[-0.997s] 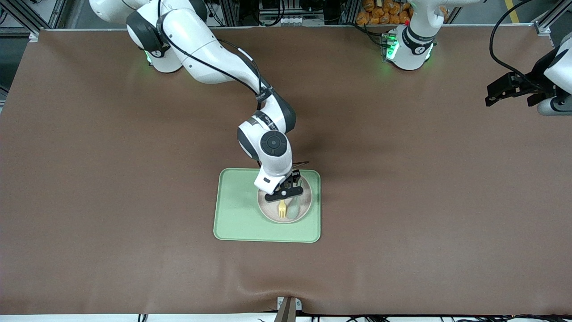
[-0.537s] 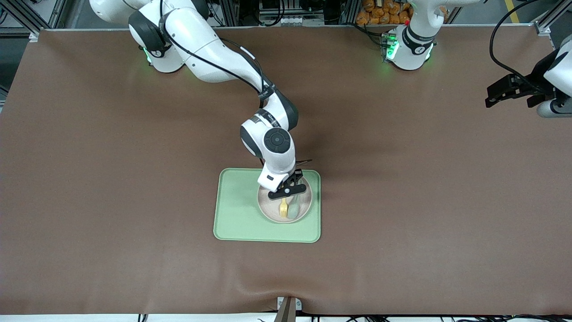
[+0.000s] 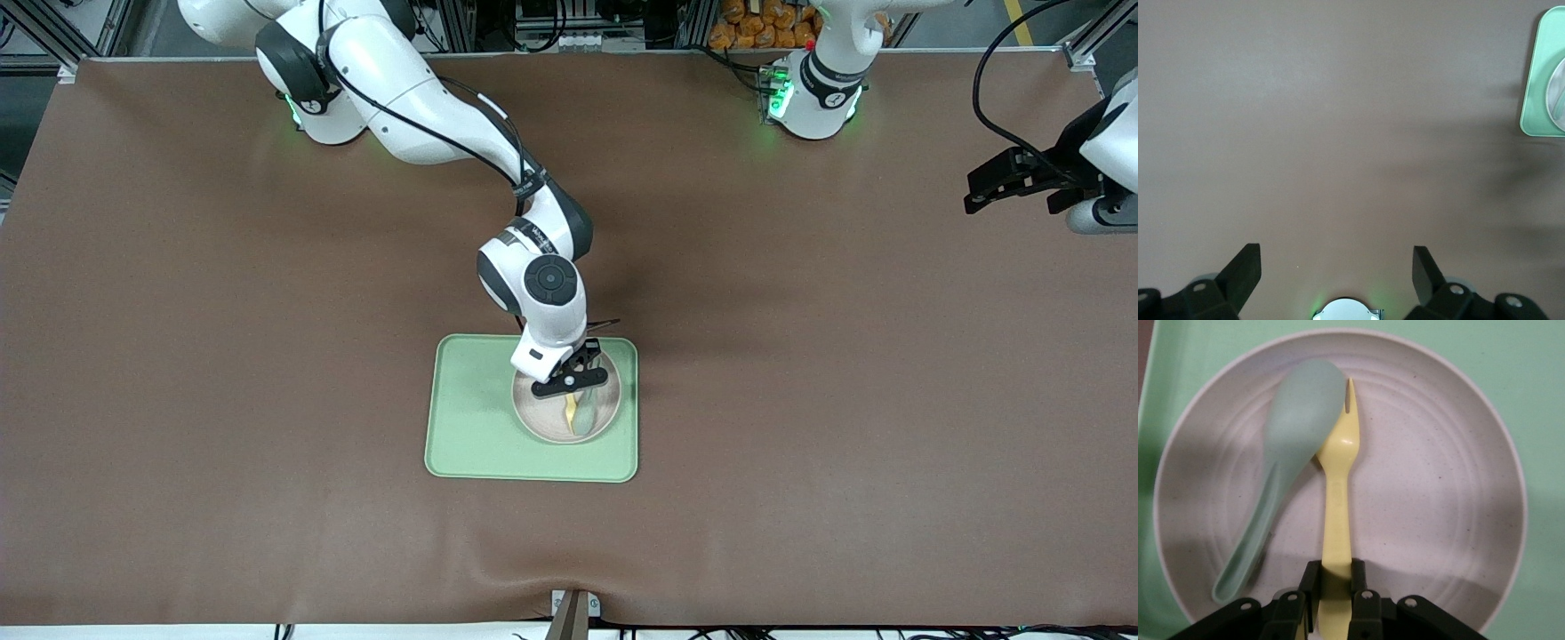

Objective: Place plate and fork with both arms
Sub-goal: 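Lift the fork with the right gripper beside the plate on the tray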

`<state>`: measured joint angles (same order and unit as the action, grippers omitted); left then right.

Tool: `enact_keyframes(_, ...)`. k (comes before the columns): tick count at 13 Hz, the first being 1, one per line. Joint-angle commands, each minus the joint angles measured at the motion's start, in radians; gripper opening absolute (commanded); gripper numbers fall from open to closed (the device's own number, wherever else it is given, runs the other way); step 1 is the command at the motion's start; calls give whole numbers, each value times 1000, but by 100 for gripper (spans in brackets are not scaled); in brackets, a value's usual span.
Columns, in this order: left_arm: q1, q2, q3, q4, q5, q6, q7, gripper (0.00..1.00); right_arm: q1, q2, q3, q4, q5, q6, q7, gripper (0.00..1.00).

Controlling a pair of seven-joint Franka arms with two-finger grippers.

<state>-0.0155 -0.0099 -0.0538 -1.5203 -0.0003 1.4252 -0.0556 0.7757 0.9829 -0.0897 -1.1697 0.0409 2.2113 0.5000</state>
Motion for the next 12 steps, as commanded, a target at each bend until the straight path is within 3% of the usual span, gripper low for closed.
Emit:
enact_keyframes(1,8,-1,-12,5,0,6,0,100,-6,-33,1,5,-9,-50,21,0)
enact_keyframes(7,11,1,-12,2,0,5,2,100,-26,-53,-4,25,-10,-168,18,0)
enact_keyframes(12,6,-4,-27,5,2,5,2,100,-107,-133,-1,-10,-16,-248,11,0)
